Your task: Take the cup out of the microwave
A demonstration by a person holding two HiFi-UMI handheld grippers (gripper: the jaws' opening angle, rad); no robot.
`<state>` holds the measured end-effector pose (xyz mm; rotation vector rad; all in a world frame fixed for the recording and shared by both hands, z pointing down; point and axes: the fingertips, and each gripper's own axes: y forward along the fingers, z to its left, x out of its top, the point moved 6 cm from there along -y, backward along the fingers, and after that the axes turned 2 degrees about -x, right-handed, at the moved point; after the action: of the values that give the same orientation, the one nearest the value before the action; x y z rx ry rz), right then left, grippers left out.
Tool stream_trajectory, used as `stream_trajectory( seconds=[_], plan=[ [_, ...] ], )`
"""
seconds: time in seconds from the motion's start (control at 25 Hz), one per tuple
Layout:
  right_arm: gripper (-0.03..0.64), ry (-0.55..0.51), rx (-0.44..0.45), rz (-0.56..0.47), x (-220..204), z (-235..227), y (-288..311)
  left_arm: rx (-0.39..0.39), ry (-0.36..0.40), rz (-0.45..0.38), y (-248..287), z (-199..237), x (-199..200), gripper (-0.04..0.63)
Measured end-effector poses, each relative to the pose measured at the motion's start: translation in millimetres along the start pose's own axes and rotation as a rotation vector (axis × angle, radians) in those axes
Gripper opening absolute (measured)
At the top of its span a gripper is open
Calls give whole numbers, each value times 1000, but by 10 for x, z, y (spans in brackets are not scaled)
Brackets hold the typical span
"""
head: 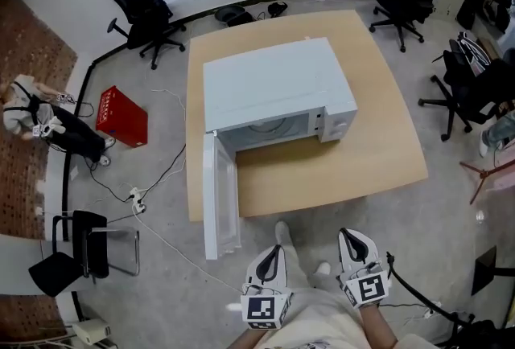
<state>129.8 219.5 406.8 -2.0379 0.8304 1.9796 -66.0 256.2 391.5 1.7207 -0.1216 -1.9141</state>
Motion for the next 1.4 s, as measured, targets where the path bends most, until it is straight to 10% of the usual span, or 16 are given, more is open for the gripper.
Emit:
stream_trajectory(
  seconds=[0.32,0.64,0.84,1.4],
  plan=[
    [5,-3,-50,-24,329,-71,946,-30,3,1,621,591,417,2],
    [5,-26,22,-8,295,-222,1471,115,-19,-98,1117,809,577,3],
    [5,3,39,-65,236,-288,1778,171,-27,-139,1585,1014,603,197],
    [5,-11,74,48,-225,-535,2277,298,-14,-142,2820,1678,402,374]
  ],
)
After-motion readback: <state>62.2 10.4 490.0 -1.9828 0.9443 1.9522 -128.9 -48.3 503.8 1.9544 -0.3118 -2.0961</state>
